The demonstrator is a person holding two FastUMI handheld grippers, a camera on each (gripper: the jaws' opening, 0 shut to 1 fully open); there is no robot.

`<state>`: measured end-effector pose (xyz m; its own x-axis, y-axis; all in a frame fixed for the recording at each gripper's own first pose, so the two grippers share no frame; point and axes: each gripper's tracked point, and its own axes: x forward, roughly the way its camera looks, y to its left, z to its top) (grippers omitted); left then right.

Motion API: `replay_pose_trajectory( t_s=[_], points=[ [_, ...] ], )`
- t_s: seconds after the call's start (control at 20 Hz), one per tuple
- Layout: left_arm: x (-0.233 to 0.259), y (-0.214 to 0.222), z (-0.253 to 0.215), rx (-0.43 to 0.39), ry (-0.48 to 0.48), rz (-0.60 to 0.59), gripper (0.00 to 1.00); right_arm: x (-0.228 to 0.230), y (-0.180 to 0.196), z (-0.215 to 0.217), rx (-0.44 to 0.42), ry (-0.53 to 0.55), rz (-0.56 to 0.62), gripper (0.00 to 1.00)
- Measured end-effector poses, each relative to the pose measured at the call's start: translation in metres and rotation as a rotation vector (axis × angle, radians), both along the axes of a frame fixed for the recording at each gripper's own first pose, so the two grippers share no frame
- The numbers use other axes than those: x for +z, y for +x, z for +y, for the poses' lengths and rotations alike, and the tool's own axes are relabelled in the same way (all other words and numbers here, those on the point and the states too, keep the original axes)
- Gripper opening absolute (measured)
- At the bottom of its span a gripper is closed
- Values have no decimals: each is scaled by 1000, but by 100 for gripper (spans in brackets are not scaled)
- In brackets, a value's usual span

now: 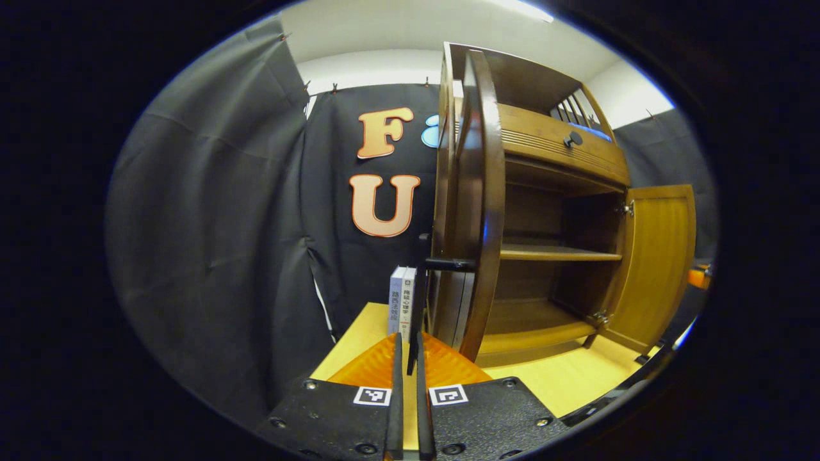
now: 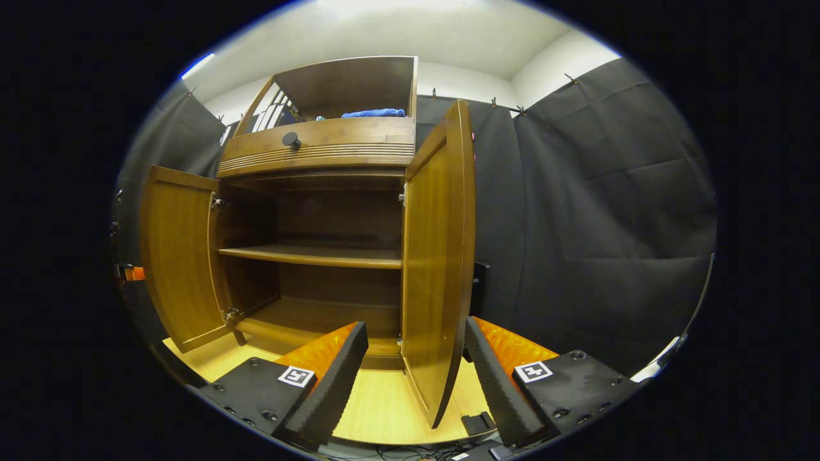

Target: Open the right door of the double-door shoe cabinet with the right hand, and open the left door with the left hand.

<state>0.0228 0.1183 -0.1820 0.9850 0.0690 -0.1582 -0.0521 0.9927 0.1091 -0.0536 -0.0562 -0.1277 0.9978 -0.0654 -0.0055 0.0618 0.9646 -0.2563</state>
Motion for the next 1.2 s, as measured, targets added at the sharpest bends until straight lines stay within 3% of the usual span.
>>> replay_pose_trajectory(
  t_s=[0.3, 0.35, 0.4, 0.7, 0.8, 0.85, 0.95, 1.0, 1.05, 1.15, 1.2],
  points=[
    [14, -34, 19, 61, 6, -35, 4, 3, -1, -3, -11, 1, 1, 95],
    [18, -37, 18, 63, -5, -37, 9, 5, -1, -4, -12, 3, -1, 92],
    [19, -38, 14, 58, -13, -36, 0, 5, -1, -3, -13, 4, -3, 93],
    [38, -49, -17, 25, 10, -49, 6, 8, -6, -7, -14, 15, -8, 98],
    [49, -51, -31, -6, 18, -64, 14, 10, -8, -11, -18, 19, -9, 94],
    [54, -54, -35, -8, 27, -74, 17, 11, -9, -12, -18, 22, -8, 98],
    [61, -58, -42, -3, 38, -89, 34, 14, -11, -16, -20, 25, -15, 92],
    [63, -61, -46, 3, 40, -90, 33, 16, -11, -18, -24, 26, -21, 92],
    [65, -63, -50, 6, 41, -93, 39, 16, -13, -20, -27, 28, -24, 100],
    [71, -63, -59, -2, 33, -98, 46, 19, -15, -22, -30, 30, -27, 98],
    [72, -63, -62, -4, 26, -99, 48, 20, -16, -22, -32, 30, -28, 92]
  ],
)
